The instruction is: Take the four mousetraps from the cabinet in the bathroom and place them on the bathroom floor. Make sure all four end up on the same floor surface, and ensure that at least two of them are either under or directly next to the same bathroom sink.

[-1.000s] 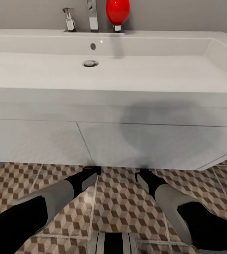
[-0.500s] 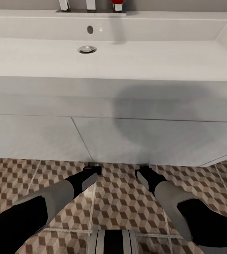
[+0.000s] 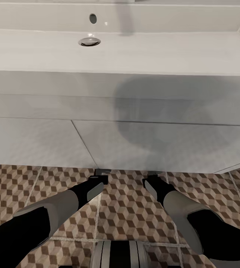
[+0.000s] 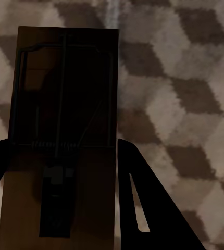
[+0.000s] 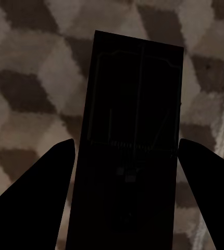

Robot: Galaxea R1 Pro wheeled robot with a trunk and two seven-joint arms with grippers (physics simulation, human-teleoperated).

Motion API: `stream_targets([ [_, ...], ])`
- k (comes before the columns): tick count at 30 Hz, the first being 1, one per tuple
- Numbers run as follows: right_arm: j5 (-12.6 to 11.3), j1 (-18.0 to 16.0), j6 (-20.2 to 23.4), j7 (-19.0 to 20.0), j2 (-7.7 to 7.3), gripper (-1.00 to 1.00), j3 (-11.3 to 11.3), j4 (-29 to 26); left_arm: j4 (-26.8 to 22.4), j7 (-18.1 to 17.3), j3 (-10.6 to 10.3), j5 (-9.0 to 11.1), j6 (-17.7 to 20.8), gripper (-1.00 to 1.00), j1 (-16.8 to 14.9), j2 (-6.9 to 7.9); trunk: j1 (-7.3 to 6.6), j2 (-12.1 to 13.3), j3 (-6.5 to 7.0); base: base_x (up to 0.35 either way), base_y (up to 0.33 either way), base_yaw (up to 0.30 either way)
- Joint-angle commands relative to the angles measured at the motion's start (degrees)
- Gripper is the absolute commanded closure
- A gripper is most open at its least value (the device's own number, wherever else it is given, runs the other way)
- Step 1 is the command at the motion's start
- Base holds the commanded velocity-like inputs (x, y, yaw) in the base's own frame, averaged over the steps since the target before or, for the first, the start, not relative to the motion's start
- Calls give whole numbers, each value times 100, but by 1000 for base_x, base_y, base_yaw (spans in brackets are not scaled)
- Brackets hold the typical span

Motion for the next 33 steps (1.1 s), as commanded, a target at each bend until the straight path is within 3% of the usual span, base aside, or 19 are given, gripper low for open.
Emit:
stream_targets([
  [1,-61,-1,29,-35,-2,100,51,-14,-23,36,-35,-5,30,100,-5,3,-1,-1,-4,0,0,0],
  [17,-61,-1,-24,-34,-3,100,49,-33,-101,37,-42,-5,21,100,-5,3,-1,-1,-6,0,0,0],
  [23,-62,-1,-417,-38,-4,100,49,-38,-212,37,-49,-12,13,100,-8,3,-1,-1,-41,0,0,0],
  [33,-61,-1,-490,-42,0,100,49,-39,-279,37,-51,-14,-97,100,-5,3,-1,-1,-84,0,0,0],
])
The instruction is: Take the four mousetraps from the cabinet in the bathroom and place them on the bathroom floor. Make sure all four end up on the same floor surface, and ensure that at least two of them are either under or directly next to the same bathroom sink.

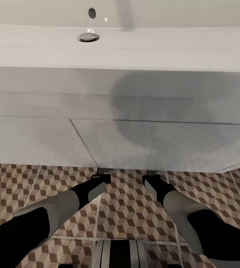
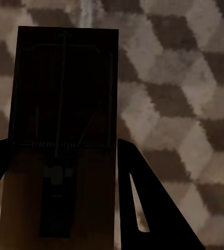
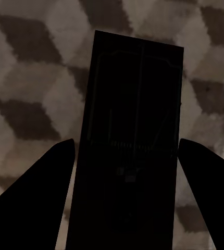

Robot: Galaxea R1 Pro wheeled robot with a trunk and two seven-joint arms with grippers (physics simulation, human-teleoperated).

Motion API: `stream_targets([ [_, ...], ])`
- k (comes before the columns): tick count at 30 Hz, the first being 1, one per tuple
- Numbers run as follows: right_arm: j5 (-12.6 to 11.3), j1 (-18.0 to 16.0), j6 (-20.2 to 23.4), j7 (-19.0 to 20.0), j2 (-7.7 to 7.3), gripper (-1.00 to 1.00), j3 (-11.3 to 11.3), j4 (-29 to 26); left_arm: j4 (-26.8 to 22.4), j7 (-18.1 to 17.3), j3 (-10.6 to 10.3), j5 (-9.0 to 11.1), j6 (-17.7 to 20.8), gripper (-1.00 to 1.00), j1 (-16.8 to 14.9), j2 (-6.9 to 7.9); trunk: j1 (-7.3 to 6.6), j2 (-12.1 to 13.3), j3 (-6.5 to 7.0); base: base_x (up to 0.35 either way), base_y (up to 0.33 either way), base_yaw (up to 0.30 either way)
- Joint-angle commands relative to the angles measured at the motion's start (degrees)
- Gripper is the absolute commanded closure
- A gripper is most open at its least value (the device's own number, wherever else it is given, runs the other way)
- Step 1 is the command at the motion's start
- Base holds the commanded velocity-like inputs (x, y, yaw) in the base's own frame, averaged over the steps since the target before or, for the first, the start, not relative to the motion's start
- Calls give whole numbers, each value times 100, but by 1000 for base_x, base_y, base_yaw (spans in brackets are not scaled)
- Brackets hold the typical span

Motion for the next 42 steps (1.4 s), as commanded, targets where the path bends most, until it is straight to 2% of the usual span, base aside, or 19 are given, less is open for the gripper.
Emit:
stream_targets([
  [1,-56,-1,31,-37,1,100,50,-10,-12,36,-34,-5,1,100,-6,3,-1,-2,-8,0,0,0],
  [13,-51,-1,22,-39,27,100,71,-12,-26,30,-31,-5,-68,100,-29,1,-1,-2,-49,0,0,0],
  [23,-41,-1,83,-70,1,100,86,-308,-7,6,-25,1,-56,100,-263,2,-1,-2,-49,0,0,0],
  [32,-32,-17,100,-81,-13,100,85,-345,12,1,-25,3,-34,100,-419,3,-1,-2,-49,0,0,0],
  [42,9,-36,63,-46,-14,100,107,-355,31,1,-17,4,-42,100,-454,3,-1,-2,-49,0,0,0],
])
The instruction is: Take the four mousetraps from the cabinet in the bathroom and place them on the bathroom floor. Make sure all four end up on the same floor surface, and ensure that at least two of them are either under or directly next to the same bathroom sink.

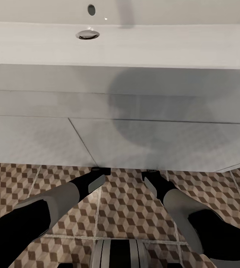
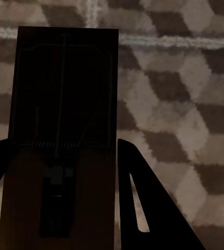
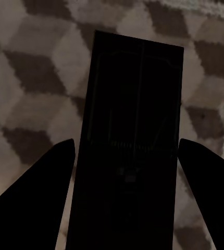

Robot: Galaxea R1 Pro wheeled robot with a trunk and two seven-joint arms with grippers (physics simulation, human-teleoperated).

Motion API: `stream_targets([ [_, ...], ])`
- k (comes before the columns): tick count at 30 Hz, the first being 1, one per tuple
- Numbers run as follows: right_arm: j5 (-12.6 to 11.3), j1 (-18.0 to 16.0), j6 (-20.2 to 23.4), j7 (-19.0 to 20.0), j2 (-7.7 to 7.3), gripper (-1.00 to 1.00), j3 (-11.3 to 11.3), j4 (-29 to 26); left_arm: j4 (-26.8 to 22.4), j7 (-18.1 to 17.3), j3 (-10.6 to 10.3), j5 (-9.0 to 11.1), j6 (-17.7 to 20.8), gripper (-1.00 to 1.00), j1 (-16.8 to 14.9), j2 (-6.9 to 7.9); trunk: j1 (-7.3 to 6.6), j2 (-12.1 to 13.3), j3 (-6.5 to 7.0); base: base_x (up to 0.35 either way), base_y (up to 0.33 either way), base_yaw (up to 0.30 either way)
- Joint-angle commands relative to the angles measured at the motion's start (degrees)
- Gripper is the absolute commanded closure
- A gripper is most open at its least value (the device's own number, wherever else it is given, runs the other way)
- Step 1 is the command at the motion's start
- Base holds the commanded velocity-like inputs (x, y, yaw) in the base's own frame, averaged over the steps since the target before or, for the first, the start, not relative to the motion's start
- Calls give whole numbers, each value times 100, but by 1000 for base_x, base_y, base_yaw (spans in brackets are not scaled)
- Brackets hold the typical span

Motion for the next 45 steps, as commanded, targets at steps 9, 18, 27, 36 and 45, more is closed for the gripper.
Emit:
stream_targets([
  [9,-30,-15,40,-37,21,100,76,-99,0,33,-7,-4,26,100,-82,4,-2,-2,-3,0,0,0],
  [18,-29,-15,31,-54,10,100,96,-434,-4,32,-7,-4,18,100,-82,4,-2,-2,-52,0,0,0],
  [27,-29,-15,39,-66,-5,100,93,-687,-16,27,-7,-4,17,100,-82,4,-2,-2,-115,0,0,0],
  [36,-29,-15,39,-58,-17,100,84,-718,-25,29,-7,-4,17,100,-82,1,-2,-2,-194,0,0,0],
  [45,-29,-15,35,-58,-17,100,84,-725,-26,27,-7,-4,17,100,-82,0,-2,-2,-275,0,0,0],
])
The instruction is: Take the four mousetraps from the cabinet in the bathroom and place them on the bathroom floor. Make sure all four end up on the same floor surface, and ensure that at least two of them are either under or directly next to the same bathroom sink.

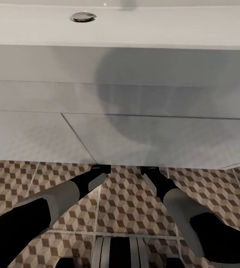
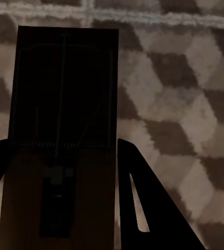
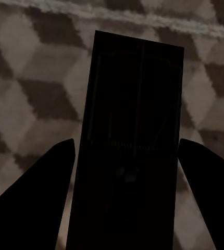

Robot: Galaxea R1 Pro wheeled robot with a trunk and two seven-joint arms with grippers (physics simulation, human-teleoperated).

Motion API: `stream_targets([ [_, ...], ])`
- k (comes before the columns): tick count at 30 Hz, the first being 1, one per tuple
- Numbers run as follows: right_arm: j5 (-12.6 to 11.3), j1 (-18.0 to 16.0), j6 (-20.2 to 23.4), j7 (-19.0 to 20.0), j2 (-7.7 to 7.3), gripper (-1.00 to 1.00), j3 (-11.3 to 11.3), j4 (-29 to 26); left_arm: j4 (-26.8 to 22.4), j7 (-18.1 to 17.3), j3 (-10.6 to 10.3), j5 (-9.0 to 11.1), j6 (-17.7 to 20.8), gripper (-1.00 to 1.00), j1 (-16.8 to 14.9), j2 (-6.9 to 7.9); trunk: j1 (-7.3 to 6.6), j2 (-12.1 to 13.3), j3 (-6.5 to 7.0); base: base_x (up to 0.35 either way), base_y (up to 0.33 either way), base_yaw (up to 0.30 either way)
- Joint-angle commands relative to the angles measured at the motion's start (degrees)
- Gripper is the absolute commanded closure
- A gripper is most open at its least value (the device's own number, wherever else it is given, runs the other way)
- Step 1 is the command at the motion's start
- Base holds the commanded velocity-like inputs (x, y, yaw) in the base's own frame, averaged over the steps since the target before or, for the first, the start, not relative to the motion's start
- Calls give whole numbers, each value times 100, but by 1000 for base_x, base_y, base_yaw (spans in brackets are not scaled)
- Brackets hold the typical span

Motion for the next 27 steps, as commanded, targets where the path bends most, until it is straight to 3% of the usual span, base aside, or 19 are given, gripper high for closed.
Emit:
stream_targets([
  [1,-46,-138,59,-37,-4,100,53,-11,-10,39,-34,-7,28,100,-6,2,-1,-2,-12,0,0,0],
  [27,-46,-138,55,-37,0,100,50,-11,-10,38,-43,-7,28,100,-6,-2,-1,-2,-247,0,0,0],
])
